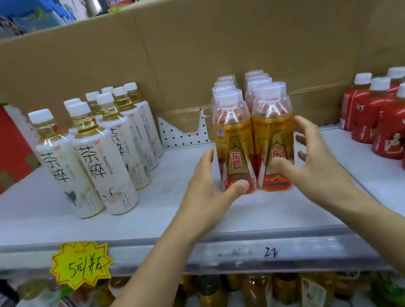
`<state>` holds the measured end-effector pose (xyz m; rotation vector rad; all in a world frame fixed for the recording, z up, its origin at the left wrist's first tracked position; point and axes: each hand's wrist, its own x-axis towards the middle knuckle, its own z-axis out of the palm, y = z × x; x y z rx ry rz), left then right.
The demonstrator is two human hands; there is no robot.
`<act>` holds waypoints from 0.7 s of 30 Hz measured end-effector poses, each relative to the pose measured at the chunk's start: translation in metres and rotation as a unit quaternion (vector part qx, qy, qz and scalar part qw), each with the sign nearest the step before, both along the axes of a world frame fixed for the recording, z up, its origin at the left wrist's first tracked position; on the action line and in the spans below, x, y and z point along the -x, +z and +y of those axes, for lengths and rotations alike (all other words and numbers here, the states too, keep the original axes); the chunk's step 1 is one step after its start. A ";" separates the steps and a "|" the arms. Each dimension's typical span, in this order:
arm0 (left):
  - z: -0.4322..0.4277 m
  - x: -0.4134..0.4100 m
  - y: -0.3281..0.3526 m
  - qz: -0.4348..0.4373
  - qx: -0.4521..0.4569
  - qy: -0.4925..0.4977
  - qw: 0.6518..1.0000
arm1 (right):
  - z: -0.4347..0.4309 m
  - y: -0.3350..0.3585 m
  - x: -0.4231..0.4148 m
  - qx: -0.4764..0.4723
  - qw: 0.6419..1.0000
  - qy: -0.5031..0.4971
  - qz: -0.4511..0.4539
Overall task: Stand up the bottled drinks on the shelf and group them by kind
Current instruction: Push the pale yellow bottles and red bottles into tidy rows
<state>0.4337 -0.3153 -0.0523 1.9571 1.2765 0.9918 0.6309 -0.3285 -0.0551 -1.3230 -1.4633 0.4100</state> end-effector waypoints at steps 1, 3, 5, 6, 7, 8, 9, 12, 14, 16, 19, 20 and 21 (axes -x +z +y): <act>-0.009 0.009 -0.001 0.022 -0.017 0.018 0.999 | -0.005 -0.001 0.008 -0.060 0.998 -0.034 -0.008; -0.020 0.031 -0.003 0.048 -0.074 0.031 0.996 | -0.014 0.000 0.029 -0.170 0.983 -0.061 -0.033; -0.025 0.058 -0.004 0.051 -0.139 0.035 0.988 | -0.019 0.003 0.057 -0.231 0.970 -0.043 -0.064; -0.025 0.072 -0.003 0.047 -0.163 0.041 0.985 | -0.019 0.006 0.072 -0.245 0.966 -0.032 -0.079; -0.023 0.085 -0.004 0.039 -0.185 0.050 0.981 | -0.018 0.007 0.088 -0.247 0.965 -0.018 -0.091; -0.021 0.099 -0.003 0.031 -0.206 0.060 0.976 | -0.016 0.008 0.104 -0.238 0.966 0.003 -0.099; -0.020 0.112 -0.002 0.024 -0.229 0.069 0.971 | -0.013 0.009 0.120 -0.221 0.969 0.030 -0.105; -0.015 0.158 -0.001 0.022 -0.320 0.096 0.942 | -0.002 0.006 0.167 -0.136 0.979 0.095 -0.115; -0.008 0.194 -0.002 0.024 -0.368 0.130 0.920 | 0.007 0.004 0.198 -0.054 0.985 0.124 -0.111; 0.008 0.229 -0.001 0.005 -0.356 0.168 0.919 | 0.022 0.002 0.224 0.025 0.985 0.153 -0.070; 0.046 0.263 0.002 -0.016 -0.178 0.157 0.971 | 0.045 0.003 0.246 0.088 0.982 0.167 0.000; 0.059 0.271 0.005 -0.038 -0.106 0.104 0.988 | 0.052 0.003 0.252 0.098 0.981 0.169 0.009; 0.073 0.277 0.005 -0.069 -0.047 0.036 0.996 | 0.058 0.002 0.257 0.102 0.978 0.179 0.016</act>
